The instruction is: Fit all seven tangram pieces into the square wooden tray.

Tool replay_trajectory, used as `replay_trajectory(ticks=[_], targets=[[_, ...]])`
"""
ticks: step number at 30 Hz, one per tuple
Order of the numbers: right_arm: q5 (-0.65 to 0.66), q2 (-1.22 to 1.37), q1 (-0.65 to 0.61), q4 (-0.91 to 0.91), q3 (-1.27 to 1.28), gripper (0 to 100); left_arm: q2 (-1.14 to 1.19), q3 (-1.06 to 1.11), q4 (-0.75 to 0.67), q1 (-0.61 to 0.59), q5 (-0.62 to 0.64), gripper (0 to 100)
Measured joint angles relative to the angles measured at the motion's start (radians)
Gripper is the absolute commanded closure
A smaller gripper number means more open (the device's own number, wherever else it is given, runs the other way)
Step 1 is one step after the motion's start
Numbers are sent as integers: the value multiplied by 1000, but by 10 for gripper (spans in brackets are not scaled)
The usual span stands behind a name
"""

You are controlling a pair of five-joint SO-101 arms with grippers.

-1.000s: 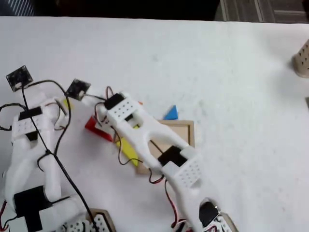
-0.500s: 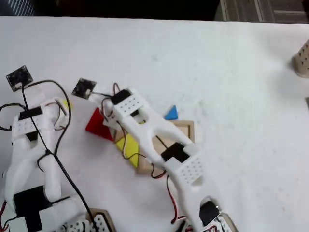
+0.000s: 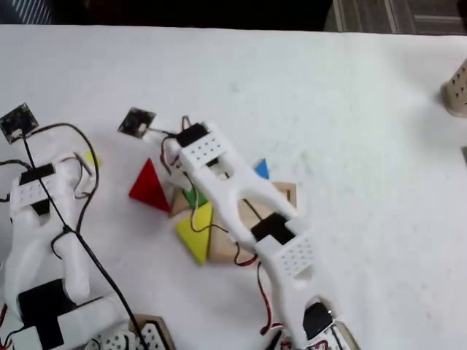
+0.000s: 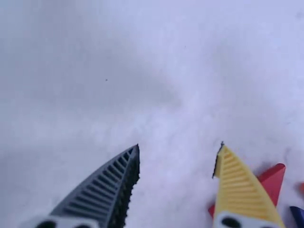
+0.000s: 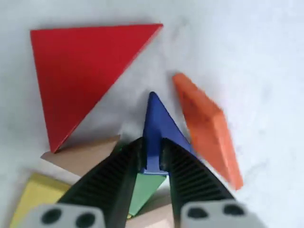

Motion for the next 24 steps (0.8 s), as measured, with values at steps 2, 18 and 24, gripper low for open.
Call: replay_trajectory(ticks=[2,18,24], targets=[[-21,-11,6,23,0,961,0,0,0,0,0,723],[-34,-86,72,147,2,752,0,0,0,0,0,722],[78,-86,64,166,69,748,0,0,0,0,0,722]])
